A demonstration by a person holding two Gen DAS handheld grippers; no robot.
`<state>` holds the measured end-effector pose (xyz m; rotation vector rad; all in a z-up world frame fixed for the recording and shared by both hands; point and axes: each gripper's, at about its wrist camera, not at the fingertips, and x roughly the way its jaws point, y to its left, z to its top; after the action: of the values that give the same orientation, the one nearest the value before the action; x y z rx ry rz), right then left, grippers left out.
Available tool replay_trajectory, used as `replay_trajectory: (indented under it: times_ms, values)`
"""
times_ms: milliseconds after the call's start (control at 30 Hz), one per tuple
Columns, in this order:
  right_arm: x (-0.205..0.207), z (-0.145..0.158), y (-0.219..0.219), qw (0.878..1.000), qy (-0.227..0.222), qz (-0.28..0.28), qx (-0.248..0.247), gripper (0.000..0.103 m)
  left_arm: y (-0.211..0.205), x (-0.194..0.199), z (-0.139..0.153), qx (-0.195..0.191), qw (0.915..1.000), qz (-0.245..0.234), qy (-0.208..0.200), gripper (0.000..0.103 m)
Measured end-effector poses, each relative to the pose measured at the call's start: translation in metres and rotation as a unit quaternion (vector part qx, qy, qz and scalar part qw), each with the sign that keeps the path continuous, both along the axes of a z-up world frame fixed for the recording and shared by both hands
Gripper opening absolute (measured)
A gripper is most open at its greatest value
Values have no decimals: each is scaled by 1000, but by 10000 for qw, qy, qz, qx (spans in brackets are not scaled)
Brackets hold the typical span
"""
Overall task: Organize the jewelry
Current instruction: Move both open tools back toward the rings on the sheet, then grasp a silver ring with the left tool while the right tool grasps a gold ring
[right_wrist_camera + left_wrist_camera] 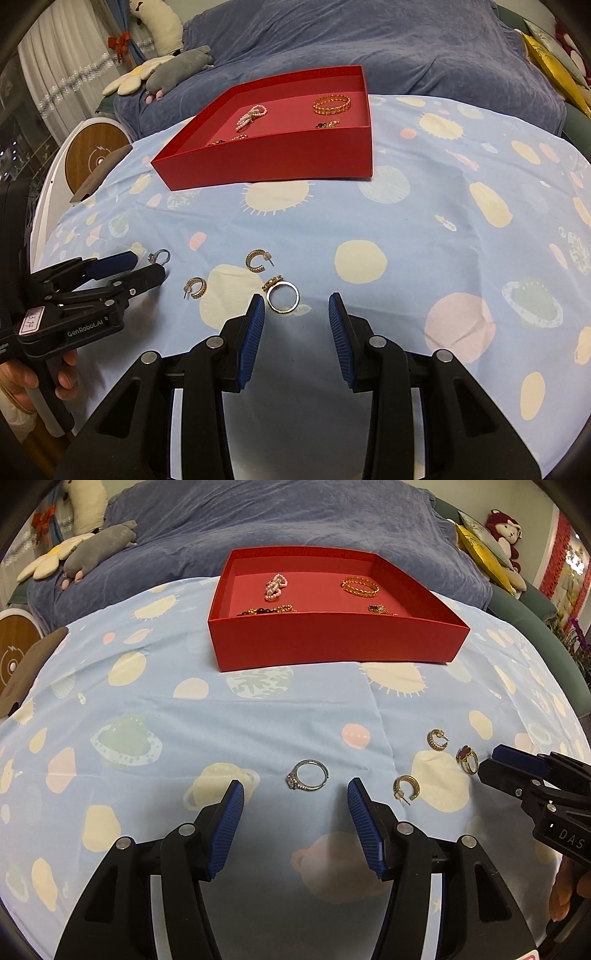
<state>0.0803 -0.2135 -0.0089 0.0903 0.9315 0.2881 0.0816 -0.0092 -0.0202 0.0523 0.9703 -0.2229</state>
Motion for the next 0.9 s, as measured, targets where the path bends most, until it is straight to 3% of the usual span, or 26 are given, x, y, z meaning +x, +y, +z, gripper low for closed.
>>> replay_trajectory:
  times_ms: [167, 333, 500, 600, 700, 900]
  values:
    - [3, -3, 8, 9999, -7, 90, -45, 35, -3, 2, -1, -6, 10000, -15, -41, 54]
    - [5, -5, 12, 9998, -62, 94, -140, 35, -5, 4, 1, 97, 9999, -33, -131, 39]
    - [8, -6, 14, 9997, -101, 111, -193, 34, -6, 7, 2, 11, 9999, -58, -115, 17]
    - [7, -6, 16, 9995, -110, 156, -236, 28, -7, 8, 2, 28, 9999, -94, -91, 7]
    - [7, -6, 16, 9994, -111, 168, -266, 20, -8, 8, 2, 38, 9999, -96, -79, 7]
    - [8, -4, 16, 9996, -93, 147, -209, 20, -9, 8, 3, 28, 9999, -95, -78, 6]
